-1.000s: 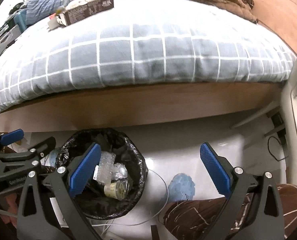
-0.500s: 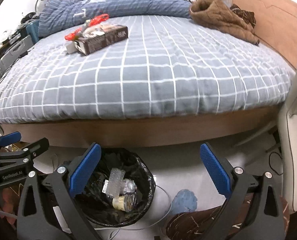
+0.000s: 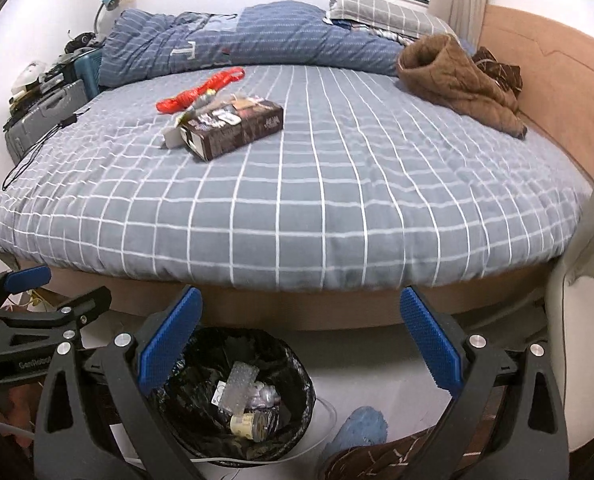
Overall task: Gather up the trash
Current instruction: 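Raise both open tools from the bin back toward the bed, then grasp the yellow snack packet with the left tool while the right tool approaches the brown box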
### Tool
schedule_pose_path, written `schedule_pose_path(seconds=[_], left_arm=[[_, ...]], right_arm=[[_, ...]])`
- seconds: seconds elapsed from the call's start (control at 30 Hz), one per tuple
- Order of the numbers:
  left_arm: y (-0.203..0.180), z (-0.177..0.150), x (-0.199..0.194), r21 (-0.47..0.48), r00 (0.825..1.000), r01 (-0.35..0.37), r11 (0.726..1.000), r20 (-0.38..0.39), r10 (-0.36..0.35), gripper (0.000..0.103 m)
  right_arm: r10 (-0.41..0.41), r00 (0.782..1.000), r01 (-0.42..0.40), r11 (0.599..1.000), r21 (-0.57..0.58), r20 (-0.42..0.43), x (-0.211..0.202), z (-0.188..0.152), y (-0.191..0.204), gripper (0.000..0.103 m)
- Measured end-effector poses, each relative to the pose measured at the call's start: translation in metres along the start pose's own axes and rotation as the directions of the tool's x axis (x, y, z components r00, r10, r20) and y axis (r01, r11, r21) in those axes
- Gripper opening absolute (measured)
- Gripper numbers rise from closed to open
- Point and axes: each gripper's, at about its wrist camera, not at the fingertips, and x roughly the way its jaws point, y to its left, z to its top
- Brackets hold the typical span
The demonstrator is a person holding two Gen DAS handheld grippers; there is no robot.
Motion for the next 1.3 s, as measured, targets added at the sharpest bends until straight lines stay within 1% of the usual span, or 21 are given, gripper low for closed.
schedule_pose_path(seconds=[0.27,0.37,0.7,0.97,1.13,1.3], left_arm=[[0.010,0.031,-0.008,0.003,0.999,-0.032,0.999,0.019,0.032,0.097],[0.018,0.045,-0.007,-0.009,0.999,-0.041,0.999,0.025,0.041,0.097],[0.044,0.115,0.005,-0.063,0.996,-0.059,0.996,0.058,0.062,0.097],[0.058,0.176,0.040,-0.086,0.996,-0.063,0.994,0.059,0.068,0.097],[0.064,0.216,0.081,-0.095,0.998,-0.056,0.994,0.037,0.060,0.096],[0.067,0.248,0.120,-0.101,0.999,-0.043,0.994,0.011,0.044,0.096]], right_arm=[[-0.002,1.000,0.002,1.000,-0.005,0.014,-0.003,0.028,-0.003,0.095],[-0.002,1.000,0.002,1.000,-0.001,0.014,0.001,0.041,-0.007,0.095],[0.008,1.000,-0.008,1.000,-0.012,0.011,0.030,0.083,-0.008,0.095],[0.025,1.000,-0.024,0.999,-0.027,0.015,0.064,0.126,-0.003,0.095],[0.038,0.999,-0.038,0.999,-0.038,0.000,0.099,0.147,0.001,0.095],[0.051,0.999,-0.052,0.997,-0.058,-0.011,0.129,0.162,0.007,0.095]])
